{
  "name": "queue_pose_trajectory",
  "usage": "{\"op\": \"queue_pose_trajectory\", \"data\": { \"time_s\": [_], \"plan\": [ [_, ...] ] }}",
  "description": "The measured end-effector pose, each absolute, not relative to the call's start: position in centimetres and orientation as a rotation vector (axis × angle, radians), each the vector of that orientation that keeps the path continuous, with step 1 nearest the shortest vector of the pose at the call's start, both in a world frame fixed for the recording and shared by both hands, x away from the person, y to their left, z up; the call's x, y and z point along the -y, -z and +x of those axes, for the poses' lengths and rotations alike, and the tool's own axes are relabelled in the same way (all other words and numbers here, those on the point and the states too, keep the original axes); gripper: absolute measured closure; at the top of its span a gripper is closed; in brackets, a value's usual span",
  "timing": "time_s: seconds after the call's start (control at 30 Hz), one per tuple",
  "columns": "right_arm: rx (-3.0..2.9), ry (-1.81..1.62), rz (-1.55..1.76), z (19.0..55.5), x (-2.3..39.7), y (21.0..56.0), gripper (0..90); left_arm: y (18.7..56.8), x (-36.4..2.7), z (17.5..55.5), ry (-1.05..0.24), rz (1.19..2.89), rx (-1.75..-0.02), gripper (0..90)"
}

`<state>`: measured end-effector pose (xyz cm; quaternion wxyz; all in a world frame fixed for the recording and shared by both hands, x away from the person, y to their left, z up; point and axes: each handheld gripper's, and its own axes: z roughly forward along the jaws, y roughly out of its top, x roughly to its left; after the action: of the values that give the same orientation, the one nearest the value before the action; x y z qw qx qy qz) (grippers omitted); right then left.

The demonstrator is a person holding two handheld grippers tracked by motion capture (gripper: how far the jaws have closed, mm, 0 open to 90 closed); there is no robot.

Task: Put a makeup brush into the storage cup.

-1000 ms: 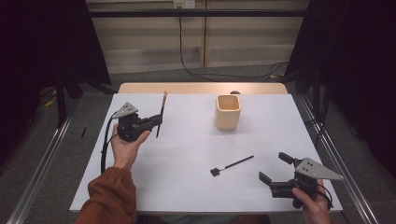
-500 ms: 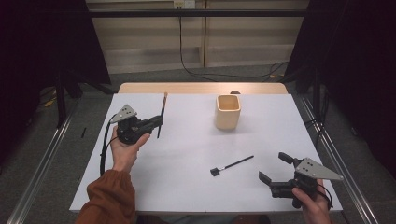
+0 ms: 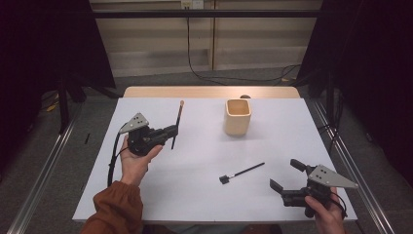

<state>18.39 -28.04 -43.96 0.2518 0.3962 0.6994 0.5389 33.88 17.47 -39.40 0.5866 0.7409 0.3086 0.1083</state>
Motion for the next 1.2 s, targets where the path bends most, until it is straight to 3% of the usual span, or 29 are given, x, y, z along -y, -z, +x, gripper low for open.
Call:
{"op": "queue_pose_trajectory", "data": {
  "time_s": [1.2],
  "plan": [
    [-1.896, -1.493, 1.062, 18.2, 27.9, 43.7, 0.0, 39.2, -12.6, 29.7, -0.152, 1.766, -0.535, 83.8]
  ]
}}
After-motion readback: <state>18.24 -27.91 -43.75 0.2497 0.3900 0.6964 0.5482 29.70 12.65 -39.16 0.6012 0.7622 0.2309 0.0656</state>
